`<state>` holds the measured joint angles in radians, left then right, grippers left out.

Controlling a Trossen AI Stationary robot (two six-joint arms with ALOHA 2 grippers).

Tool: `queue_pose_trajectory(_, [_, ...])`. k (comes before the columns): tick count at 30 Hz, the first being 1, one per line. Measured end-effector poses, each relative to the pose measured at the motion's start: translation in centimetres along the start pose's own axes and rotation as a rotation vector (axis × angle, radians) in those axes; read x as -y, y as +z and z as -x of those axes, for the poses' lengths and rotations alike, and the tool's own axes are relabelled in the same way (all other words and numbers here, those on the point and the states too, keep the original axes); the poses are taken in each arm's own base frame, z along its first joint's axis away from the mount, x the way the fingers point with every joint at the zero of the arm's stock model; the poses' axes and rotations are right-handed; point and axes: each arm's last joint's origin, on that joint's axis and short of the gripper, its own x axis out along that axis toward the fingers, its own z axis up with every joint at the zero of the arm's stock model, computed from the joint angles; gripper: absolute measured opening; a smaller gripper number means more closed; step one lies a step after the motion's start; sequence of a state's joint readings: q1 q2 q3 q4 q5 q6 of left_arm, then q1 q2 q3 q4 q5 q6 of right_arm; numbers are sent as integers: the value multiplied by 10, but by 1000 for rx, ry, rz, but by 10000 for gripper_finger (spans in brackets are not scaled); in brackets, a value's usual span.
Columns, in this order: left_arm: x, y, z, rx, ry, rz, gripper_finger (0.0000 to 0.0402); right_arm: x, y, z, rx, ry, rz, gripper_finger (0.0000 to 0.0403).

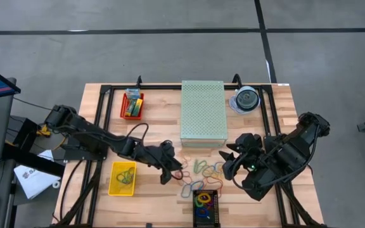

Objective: Pick & Place Office Desk Supplies
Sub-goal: Put the green rubber band into the yellow bin

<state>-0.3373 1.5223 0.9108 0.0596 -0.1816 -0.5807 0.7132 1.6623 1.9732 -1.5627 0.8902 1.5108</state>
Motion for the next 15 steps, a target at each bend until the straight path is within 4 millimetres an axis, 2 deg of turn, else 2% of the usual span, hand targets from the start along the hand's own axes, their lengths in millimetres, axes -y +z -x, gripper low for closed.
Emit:
queue_pose_trajectory(5, [-6, -25, -1, -78, -14, 37, 12, 0, 0, 0, -1, 0, 0, 191])
queue_pose_trajectory(8, [-4, -28, -1, -79, -29, 21, 8, 0, 0, 0, -1, 0, 0, 191])
queue_pose_trajectory(11, [-2, -28, -3, -66, -40, -22, 32, 0, 0, 0, 0, -1, -1, 191])
queue_pose_trajectory(15, [-7, -31, -16, -100, -32, -80, 92, 0, 0, 0, 0, -1, -2, 191])
